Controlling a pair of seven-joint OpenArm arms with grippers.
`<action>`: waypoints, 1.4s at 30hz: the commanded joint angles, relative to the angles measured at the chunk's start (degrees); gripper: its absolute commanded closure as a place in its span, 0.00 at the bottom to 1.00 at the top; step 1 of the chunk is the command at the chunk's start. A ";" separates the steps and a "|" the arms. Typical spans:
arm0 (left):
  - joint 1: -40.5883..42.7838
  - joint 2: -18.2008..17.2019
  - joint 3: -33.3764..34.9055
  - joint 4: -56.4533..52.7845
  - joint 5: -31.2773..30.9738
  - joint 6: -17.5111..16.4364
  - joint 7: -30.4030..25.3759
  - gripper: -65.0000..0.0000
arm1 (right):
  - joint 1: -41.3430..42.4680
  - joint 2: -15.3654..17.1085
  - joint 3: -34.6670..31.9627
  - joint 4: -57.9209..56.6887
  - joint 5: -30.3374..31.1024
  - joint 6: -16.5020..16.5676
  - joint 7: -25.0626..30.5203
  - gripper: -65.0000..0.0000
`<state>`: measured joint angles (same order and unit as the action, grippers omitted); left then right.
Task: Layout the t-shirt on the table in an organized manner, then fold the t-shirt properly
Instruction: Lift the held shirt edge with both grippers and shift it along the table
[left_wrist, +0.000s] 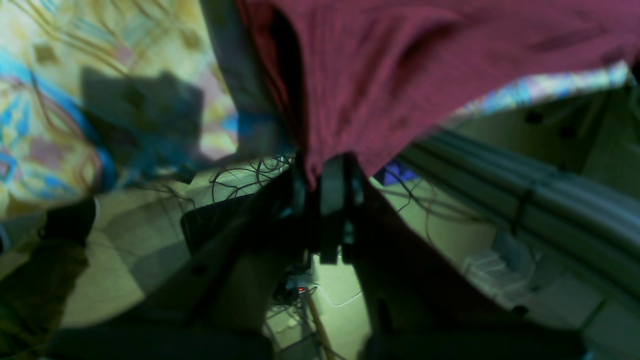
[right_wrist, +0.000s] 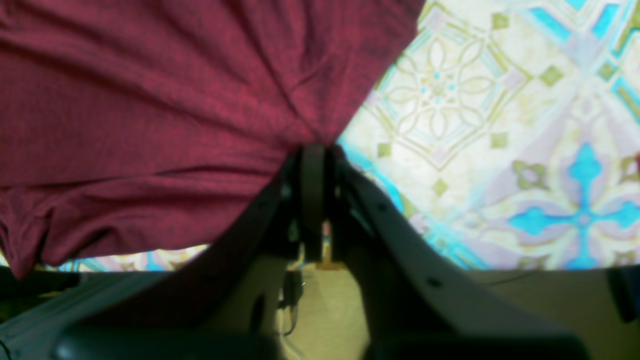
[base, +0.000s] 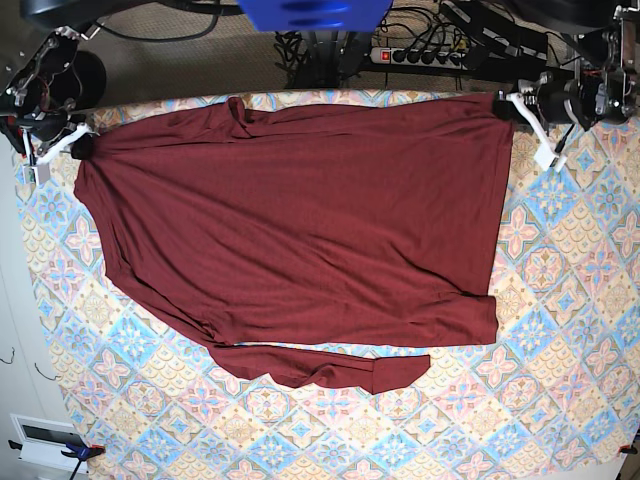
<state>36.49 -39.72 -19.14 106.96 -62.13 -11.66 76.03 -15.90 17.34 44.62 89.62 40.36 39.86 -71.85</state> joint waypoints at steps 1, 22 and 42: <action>0.92 -1.55 -1.92 1.22 0.02 0.10 -0.29 1.00 | -0.32 1.34 0.43 1.85 0.83 0.14 0.95 0.98; -8.67 9.79 -13.61 1.48 0.46 -5.09 1.64 1.00 | 0.56 2.83 3.86 4.66 -4.45 0.14 0.95 0.98; -25.98 19.64 -13.88 -12.50 0.46 -5.00 1.29 1.00 | 12.69 2.74 1.23 4.57 -4.62 0.14 0.95 0.98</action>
<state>11.18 -18.90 -32.60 93.65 -60.53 -16.60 78.22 -4.08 18.57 45.76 93.17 34.41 39.86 -72.71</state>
